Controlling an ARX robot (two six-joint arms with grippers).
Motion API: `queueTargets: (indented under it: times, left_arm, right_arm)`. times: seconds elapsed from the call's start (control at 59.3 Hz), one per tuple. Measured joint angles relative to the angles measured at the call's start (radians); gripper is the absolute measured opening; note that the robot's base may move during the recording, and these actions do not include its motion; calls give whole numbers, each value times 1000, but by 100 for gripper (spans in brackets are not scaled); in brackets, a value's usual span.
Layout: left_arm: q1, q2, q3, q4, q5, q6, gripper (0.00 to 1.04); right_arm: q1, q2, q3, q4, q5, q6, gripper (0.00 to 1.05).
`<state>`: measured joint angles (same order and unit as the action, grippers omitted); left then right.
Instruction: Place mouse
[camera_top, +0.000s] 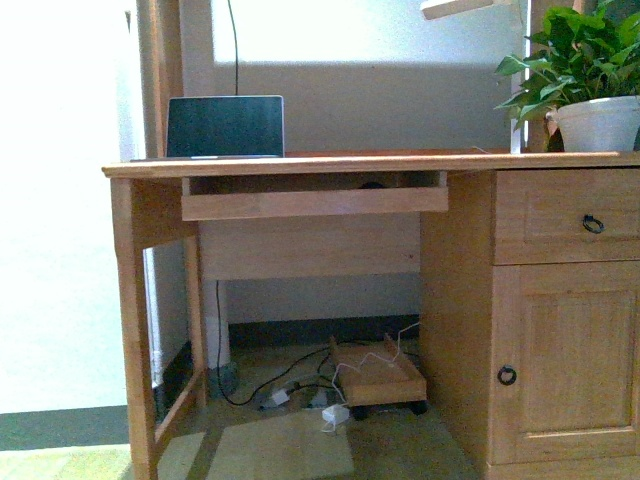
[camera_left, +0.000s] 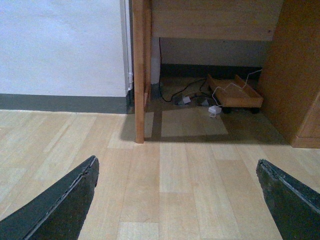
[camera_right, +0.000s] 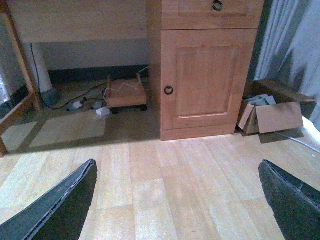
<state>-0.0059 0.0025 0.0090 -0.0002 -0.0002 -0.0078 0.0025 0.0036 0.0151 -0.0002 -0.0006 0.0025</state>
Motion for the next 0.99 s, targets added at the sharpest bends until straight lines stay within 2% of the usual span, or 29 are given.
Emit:
queueTargets:
  times: [0.995]
  left_arm:
    - [0, 0, 0, 0, 0, 0, 97]
  right_arm:
    - [0, 0, 0, 0, 0, 0, 97]
